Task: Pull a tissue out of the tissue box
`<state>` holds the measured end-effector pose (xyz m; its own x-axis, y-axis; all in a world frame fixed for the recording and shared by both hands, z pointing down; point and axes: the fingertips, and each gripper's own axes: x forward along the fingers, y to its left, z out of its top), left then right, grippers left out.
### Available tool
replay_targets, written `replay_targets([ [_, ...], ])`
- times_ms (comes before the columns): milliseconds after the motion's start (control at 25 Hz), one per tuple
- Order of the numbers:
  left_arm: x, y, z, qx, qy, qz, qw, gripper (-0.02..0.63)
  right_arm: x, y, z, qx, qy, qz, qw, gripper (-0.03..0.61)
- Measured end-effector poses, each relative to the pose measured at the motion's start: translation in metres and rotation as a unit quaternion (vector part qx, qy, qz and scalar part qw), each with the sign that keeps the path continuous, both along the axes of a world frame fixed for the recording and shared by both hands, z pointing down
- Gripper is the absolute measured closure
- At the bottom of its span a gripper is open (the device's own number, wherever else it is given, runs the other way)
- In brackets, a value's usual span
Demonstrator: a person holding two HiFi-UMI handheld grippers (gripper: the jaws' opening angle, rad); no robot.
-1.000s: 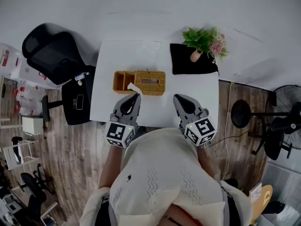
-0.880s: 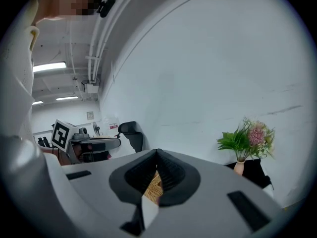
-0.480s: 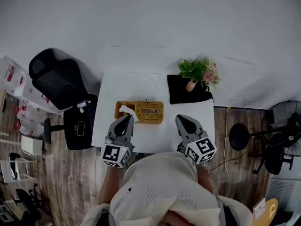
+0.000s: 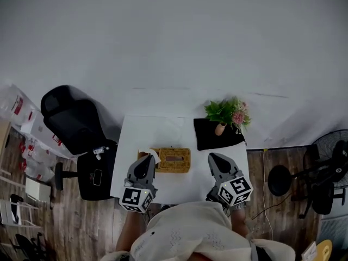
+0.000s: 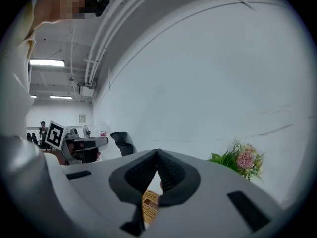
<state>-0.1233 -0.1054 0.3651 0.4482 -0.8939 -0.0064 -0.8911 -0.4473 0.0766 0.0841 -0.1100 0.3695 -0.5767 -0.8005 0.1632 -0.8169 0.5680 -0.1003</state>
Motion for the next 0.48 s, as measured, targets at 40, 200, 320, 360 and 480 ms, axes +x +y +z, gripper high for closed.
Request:
replay_targets([
  [40,0.0,-0.001,-0.001,0.002,0.001,0.0,1.0,0.601,0.001,-0.001,-0.002,0.003,-0.001,0.003,1.0,0.577],
  [200,0.0,-0.006,-0.003,0.007,0.004,-0.003,1.0,0.601,0.005,-0.003,-0.011,0.013,-0.002,0.009,1.0,0.577],
  [320,0.001,-0.01,-0.008,0.011,0.004,-0.003,0.9999,0.601,0.006,-0.006,-0.017,0.021,0.004,0.01,1.0,0.577],
  [360,0.001,-0.012,-0.009,0.013,0.002,-0.002,0.9999,0.601,0.006,-0.007,-0.019,0.025,0.008,0.011,1.0,0.577],
  [480,0.002,-0.017,-0.013,0.019,-0.002,-0.001,0.9998,0.601,0.007,-0.011,-0.025,0.039,0.017,0.02,0.999,0.577],
])
